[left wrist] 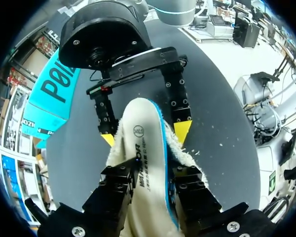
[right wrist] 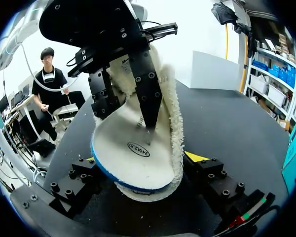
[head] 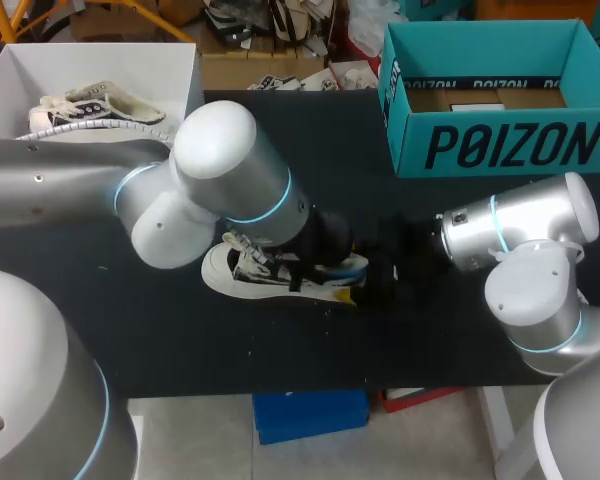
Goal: Take the shoe out of the shoebox, open the shoe tongue, remove and reinsert the insole, then place the shoe into the shoebox
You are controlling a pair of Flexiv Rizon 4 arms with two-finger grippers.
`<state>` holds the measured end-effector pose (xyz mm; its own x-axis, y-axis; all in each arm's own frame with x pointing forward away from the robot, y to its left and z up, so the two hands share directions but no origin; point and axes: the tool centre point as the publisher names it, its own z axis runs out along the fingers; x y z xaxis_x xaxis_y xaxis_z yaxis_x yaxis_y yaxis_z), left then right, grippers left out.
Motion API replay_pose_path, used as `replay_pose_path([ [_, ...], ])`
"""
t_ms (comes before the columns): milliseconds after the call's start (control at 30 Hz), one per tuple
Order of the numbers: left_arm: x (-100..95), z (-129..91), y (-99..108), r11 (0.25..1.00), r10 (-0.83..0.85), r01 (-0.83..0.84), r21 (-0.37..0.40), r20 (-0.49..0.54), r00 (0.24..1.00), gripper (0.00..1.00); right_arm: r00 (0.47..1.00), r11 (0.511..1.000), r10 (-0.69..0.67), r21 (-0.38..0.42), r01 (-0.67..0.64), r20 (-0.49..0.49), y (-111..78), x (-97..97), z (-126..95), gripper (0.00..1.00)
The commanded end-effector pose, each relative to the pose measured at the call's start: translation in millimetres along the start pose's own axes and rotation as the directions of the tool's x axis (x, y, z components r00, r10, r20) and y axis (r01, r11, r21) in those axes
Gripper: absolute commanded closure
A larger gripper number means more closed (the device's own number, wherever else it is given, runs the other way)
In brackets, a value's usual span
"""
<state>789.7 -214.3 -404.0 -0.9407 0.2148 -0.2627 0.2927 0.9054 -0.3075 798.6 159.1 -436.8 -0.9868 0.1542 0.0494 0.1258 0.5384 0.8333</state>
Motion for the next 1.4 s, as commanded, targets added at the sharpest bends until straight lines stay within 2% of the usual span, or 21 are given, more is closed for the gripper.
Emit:
replay_pose_path([
  [33,1.1,3,-1,1.0,0.0,0.0,0.013,0.002,1.0,0.84,1.0,1.0,0.001,0.002,-0.001,0.0,0.1,-0.4,0,1.0],
  [100,1.9,4,-2,1.0,0.004,-0.004,0.015,-0.002,1.0,0.99,1.0,1.0,0.001,0.002,-0.001,0.0,0.1,-0.4,0,1.0],
  [300,4.4,1,-7,0.999,0.015,-0.014,0.033,-0.014,1.0,1.0,1.0,1.0,0.001,0.002,-0.001,0.0,0.1,-0.4,0,1.0],
  [467,7.8,-16,-9,0.996,0.018,-0.016,0.085,-0.033,0.999,1.0,1.0,1.0,0.001,0.002,-0.001,0.0,0.1,-0.4,0,1.0],
  [800,9.9,-76,-11,0.948,-0.011,0.051,0.314,-0.128,0.992,1.0,1.0,1.0,0.001,0.002,-0.001,0.0,0.1,-0.4,0,1.0],
  [867,9.3,-88,-15,0.916,-0.012,0.078,0.393,-0.169,0.986,1.0,1.0,1.0,0.001,0.002,-0.001,0.0,0.1,-0.4,0,1.0],
  [1167,1.3,-140,-47,0.784,-0.016,0.167,0.598,-0.25,0.968,1.0,1.0,1.0,0.001,0.002,-0.001,0.0,0.1,-0.4,0,1.0],
  [1400,-14.5,-180,-73,0.668,-0.033,0.239,0.705,-0.293,0.956,1.0,1.0,1.0,0.001,0.002,-0.001,0.0,0.1,-0.4,0,1.0],
])
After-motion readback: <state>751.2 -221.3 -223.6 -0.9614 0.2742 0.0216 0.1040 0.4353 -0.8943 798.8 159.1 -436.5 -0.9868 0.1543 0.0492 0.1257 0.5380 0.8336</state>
